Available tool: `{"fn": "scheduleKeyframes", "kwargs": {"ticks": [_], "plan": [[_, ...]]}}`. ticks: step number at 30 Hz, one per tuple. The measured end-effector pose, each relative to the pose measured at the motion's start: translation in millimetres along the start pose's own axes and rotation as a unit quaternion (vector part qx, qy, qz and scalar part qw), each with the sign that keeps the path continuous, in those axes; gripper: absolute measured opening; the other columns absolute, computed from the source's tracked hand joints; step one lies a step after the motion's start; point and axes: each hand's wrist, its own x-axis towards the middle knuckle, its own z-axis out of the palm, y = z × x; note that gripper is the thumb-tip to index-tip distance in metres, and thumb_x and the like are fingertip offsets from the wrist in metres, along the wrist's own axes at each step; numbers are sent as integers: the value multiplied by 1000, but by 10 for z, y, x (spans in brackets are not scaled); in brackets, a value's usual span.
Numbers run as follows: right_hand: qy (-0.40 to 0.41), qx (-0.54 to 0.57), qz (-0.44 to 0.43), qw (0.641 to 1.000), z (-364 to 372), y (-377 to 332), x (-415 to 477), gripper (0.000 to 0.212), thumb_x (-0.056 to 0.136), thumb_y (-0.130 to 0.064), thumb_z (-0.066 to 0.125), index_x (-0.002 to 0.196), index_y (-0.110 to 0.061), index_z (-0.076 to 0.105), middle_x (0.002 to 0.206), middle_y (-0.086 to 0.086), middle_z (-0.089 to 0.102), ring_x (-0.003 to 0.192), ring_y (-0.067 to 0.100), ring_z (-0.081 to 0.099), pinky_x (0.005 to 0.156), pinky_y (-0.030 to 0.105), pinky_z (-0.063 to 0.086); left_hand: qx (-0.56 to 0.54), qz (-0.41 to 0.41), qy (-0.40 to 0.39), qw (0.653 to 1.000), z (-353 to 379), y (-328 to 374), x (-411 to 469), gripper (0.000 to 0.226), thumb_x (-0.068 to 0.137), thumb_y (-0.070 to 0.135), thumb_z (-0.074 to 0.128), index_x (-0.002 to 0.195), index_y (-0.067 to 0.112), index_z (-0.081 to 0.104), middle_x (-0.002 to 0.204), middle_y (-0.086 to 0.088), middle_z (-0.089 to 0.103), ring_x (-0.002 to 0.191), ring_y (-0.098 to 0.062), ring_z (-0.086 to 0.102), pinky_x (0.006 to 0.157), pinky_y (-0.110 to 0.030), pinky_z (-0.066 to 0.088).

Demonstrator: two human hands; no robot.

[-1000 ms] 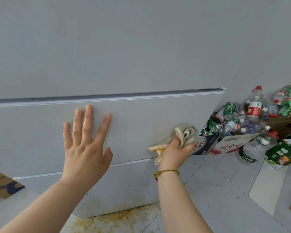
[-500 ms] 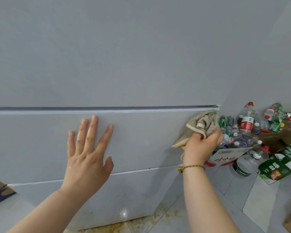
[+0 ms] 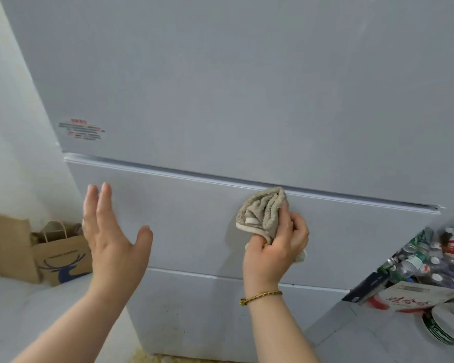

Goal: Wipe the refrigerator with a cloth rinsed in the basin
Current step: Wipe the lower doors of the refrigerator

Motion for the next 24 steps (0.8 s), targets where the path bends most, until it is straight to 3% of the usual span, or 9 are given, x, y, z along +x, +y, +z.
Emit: {"fn": "scheduleKeyframes", "kwargs": {"ticks": [3,6,9,14,16,18,20,24], "plan": [[13,27,34,999,127,-176,-111,51,70,-6,35,120,-15,44,107,2,36,98,21,38,91,18,29,-37,-93,24,995,-207,-203,199,76,86,-1,49,146,18,7,155,6,2,141,-9,0,104,-18,4],[-6,19,-1,1000,235,-335,-216,48,72,-5,36,118,-14,45,106,2,37,95,22,38,87,19,29,-107,-144,-38,983,-313,-380,388,70,89,2,45,146,24,10,154,5,15,141,-12,12,114,-30,13],[-17,-2,-50,999,384,-525,-334,45,72,-4,39,115,-14,47,104,4,39,86,23,39,79,22,29,-174,-156,-115,965,-408,-483,501,61,92,4,38,144,29,18,147,4,31,134,-12,27,110,-35,22],[-55,-45,-161,985,673,-839,-643,43,72,-2,40,111,-17,51,101,3,42,83,22,42,75,30,33,-230,-159,-202,939,-694,-650,659,54,93,2,32,139,30,30,129,11,40,123,-4,34,99,-26,25],[-52,-42,-180,981,786,-989,-692,46,70,-1,39,111,-18,51,101,2,42,83,22,43,74,30,33,-242,-148,-234,930,-776,-694,718,51,90,9,38,135,33,34,128,13,42,121,-3,36,96,-25,26],[-47,-23,-192,980,885,-1159,-682,45,68,0,40,109,-17,49,101,1,42,83,21,43,73,29,32,-253,-138,-257,922,-808,-741,751,54,76,21,44,126,40,38,125,16,46,119,-1,39,92,-22,28],[-51,-22,-229,972,1007,-1340,-709,41,69,-2,43,105,-19,49,101,0,42,82,21,43,70,29,31,-263,-132,-272,916,-832,-820,798,55,65,25,38,116,44,43,119,22,50,115,4,43,86,-15,34],[-75,-70,-318,943,1192,-1440,-896,35,75,-8,45,105,-26,50,102,-2,42,82,19,42,67,30,30,-285,-108,-305,902,-858,-940,906,47,73,19,39,109,46,50,110,30,58,104,19,49,80,-1,39]]}}
